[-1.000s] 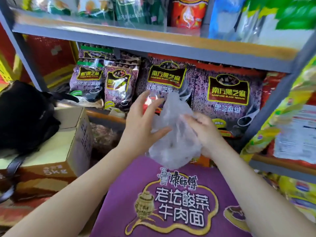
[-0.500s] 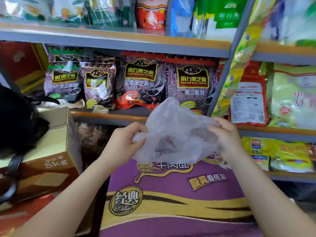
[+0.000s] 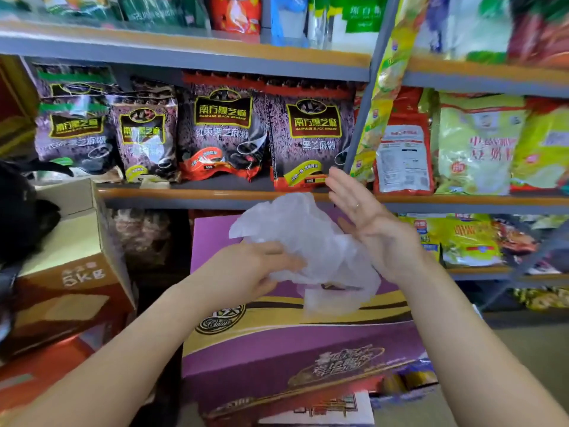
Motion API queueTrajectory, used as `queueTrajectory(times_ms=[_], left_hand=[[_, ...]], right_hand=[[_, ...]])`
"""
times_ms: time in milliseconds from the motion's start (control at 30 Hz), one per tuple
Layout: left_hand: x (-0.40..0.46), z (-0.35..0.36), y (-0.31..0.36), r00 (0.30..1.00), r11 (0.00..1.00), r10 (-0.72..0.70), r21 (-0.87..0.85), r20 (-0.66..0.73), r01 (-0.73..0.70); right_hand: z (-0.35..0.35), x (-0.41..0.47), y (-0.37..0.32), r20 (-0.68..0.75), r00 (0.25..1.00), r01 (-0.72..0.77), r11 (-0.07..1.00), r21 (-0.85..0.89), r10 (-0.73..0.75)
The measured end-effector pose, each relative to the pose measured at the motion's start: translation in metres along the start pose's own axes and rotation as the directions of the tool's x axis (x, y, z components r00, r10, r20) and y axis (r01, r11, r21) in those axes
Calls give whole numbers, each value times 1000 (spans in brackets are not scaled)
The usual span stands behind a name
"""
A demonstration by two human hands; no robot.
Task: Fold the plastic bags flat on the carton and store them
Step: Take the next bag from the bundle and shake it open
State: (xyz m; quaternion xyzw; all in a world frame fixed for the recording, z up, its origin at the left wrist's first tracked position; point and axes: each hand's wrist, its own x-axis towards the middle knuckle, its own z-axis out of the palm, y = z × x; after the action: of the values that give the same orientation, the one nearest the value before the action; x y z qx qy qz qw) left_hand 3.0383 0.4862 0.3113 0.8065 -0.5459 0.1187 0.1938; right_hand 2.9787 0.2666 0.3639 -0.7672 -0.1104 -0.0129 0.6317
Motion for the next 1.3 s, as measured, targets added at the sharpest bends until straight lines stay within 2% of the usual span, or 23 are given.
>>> queueTrajectory(times_ms=[67, 133, 167, 233, 300, 367, 400, 467, 533, 600, 633, 667, 733, 800, 833, 867, 933, 1000, 1033, 1133, 1167, 1233, 1300], left_hand=[[2, 0, 9, 999, 997, 32, 75, 6, -32], [4, 2, 20, 997, 986, 63, 153, -31, -58], [5, 3, 27, 996, 984, 69, 165, -48, -61], [6, 2, 41, 996, 980, 61, 194, -67, -47], [6, 1, 58, 996, 963, 72, 263, -56, -55], [4, 4, 75, 997, 971, 59, 234, -42, -48], [2, 9, 81, 998, 983, 38, 182, -47, -29], [-1, 19, 101, 999, 996, -6, 85, -33, 9], [-4, 30, 122, 991, 999, -46, 16, 126, 45], [-5, 34, 143, 916, 955, -47, -249, 399, 158], [-5, 33, 155, 905, 917, -19, -354, 425, 185], [-3, 28, 169, 936, 905, -16, -393, 351, 163], [0, 23, 189, 996, 947, -53, -321, -77, 26], [9, 17, 204, 863, 987, -139, -135, -486, 83], [15, 17, 210, 794, 979, -204, -117, -572, 168], [21, 18, 214, 765, 964, -261, -123, -589, 234], [29, 28, 220, 820, 943, -330, -209, -468, 261], [33, 43, 232, 829, 877, -426, -390, -362, 281], [33, 49, 234, 785, 817, -511, -479, -349, 319], [27, 66, 228, 519, 536, -799, -751, -304, 387], [26, 68, 228, 468, 472, -842, -787, -269, 397], [26, 70, 234, 485, 437, -852, -780, -198, 449], [26, 73, 246, 580, 441, -806, -771, -115, 460]], right_hand=[[12, -9, -17, -26, 998, 60, 998, 8, -60], [20, -18, -25, -75, 993, 62, 946, -317, -90], [20, -19, -19, -120, 985, 45, 853, -519, -125], [16, -18, -9, -177, 958, 43, 723, -689, -225], [3, -21, 4, -236, 942, 54, 799, -599, -240], [-13, -31, 16, -403, 912, 4, 981, -194, -83], [-22, -37, 20, -452, 890, -20, 997, 72, 50], [-37, -52, 24, -443, 867, -26, 908, 418, 229], [-50, -66, 30, -435, 851, -35, 859, 511, 293], [-55, -81, 28, -428, 844, -69, 858, 509, 322], [-56, -89, 27, -425, 846, -95, 875, 474, 322], [-58, -97, 27, -414, 856, -116, 895, 430, 310], [-61, -112, 25, -384, 881, -125, 918, 375, 277], [-61, -125, 25, -353, 903, -110, 926, 361, 245], [-60, -131, 26, -321, 918, -123, 936, 331, 234], [-58, -137, 27, -292, 929, -140, 948, 287, 226], [-54, -150, 28, -265, 941, -154, 965, 212, 209], [-55, -162, 28, -239, 949, -179, 975, 135, 207], [-59, -168, 29, -224, 952, -193, 976, 97, 210], [-76, -188, 31, -207, 957, -215, 976, -24, 205], [-82, -195, 34, -197, 960, -216, 975, -60, 200], [-90, -206, 39, -147, 962, -242, 967, -82, 228], [-95, -214, 45, -99, 955, -281, 960, 5, 280]])
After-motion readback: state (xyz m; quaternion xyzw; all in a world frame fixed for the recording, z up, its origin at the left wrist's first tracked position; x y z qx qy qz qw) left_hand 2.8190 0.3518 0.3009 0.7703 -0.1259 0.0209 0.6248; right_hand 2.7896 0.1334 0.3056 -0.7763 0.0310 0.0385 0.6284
